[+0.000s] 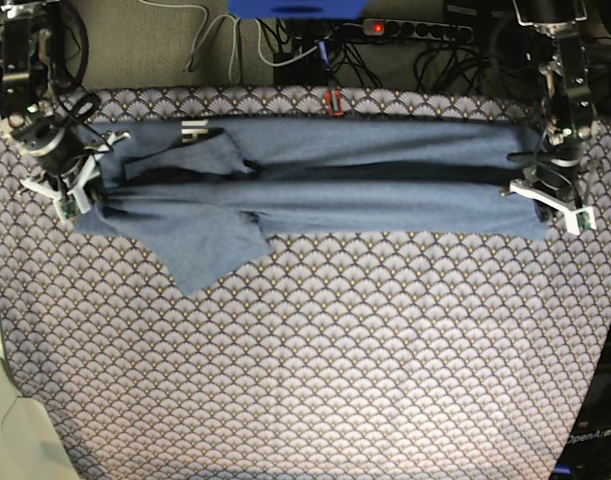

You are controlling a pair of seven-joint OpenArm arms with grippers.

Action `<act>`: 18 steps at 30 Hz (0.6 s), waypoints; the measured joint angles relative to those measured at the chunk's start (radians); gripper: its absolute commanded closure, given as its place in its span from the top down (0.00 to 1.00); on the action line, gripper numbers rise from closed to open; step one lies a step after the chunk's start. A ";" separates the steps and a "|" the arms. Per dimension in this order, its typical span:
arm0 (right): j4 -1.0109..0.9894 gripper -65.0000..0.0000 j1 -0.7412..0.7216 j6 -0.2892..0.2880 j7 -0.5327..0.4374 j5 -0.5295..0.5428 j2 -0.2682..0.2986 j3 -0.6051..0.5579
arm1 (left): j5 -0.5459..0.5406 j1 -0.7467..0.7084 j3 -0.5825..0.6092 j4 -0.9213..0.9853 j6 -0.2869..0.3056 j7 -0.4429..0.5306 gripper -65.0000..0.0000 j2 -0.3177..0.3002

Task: Fold the T-shirt properly
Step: 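Fold the hem with both grippers up over toward the collar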

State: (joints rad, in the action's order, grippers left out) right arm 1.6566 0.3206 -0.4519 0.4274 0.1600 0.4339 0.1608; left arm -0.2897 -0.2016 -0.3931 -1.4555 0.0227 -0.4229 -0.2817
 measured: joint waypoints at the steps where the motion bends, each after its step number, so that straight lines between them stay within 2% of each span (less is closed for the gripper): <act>1: 0.007 0.00 0.009 0.000 -0.001 0.001 0.000 0.000 | 0.000 0.000 0.000 0.000 0.000 -0.001 0.01 0.000; 18: 0.011 0.00 0.071 0.000 0.003 0.003 -0.001 0.000 | 0.000 -0.059 0.000 -0.026 0.000 -0.007 0.02 0.000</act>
State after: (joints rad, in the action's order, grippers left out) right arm 1.6680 0.3916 -0.4519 0.4305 0.1635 0.4332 0.1608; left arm -0.2897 -0.2604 -0.3927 -1.4811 0.0223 -0.4301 -0.2821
